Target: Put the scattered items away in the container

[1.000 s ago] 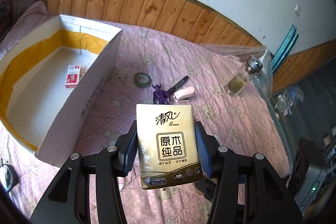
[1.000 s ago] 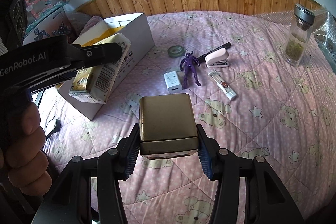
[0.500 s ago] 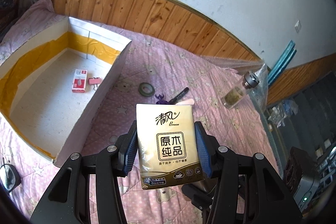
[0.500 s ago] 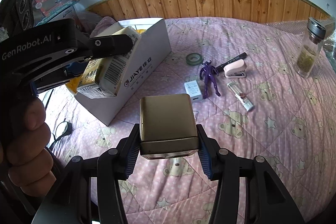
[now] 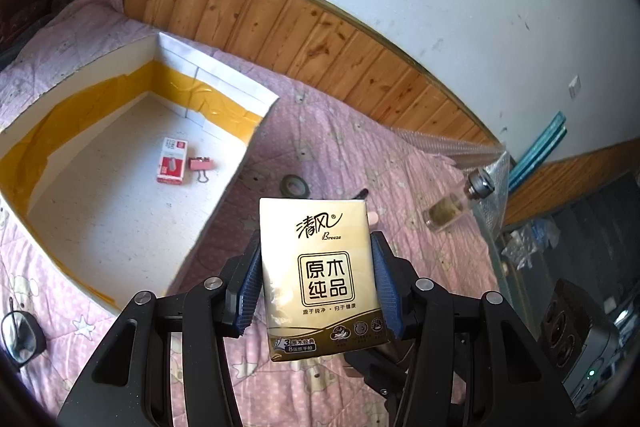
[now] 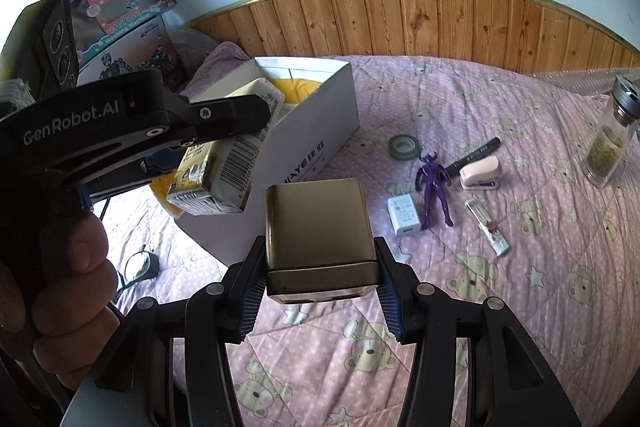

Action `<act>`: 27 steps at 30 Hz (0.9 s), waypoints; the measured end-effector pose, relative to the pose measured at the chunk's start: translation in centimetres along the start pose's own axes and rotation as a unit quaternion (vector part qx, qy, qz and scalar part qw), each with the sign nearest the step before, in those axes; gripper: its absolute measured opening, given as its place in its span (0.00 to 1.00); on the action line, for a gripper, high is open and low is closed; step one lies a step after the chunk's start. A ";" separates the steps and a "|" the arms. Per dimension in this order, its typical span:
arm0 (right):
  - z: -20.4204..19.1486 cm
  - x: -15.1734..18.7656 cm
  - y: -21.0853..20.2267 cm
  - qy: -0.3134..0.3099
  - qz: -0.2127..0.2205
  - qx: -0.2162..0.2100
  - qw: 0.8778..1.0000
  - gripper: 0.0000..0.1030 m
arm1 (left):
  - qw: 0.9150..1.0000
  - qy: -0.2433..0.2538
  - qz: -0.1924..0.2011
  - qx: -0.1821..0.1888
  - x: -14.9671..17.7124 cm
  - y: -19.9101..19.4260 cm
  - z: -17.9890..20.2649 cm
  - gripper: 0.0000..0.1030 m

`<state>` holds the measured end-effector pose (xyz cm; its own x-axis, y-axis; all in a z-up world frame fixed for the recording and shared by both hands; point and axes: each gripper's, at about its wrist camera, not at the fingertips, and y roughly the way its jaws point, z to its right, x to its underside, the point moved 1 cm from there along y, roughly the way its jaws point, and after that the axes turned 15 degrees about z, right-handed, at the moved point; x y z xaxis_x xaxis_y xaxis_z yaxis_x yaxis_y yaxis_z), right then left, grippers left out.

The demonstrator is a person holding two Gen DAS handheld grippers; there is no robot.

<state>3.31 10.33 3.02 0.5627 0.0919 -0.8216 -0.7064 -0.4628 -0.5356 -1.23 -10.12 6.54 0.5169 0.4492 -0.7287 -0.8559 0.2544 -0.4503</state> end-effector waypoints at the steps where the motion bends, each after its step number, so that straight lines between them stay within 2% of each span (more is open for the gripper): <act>1: -0.2 -0.3 0.1 0.000 0.002 -0.002 1.000 0.50 | 1.000 -0.005 0.002 -0.001 -0.3 -0.1 -0.4 0.51; 10: -2.1 -2.3 1.2 -0.011 0.011 -0.019 1.000 0.50 | 0.999 -0.037 0.016 -0.013 -2.4 -0.8 -3.3 0.51; 27: -5.6 -5.7 4.0 -0.032 0.019 -0.055 0.998 0.50 | 0.996 -0.069 0.034 -0.042 -5.2 -1.7 -7.8 0.51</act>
<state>-0.26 3.04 6.64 0.5059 0.1265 -0.8533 -0.6732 -0.5606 -0.4822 -2.30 -19.55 7.10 0.4453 0.5779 -0.6839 -0.8815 0.1490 -0.4480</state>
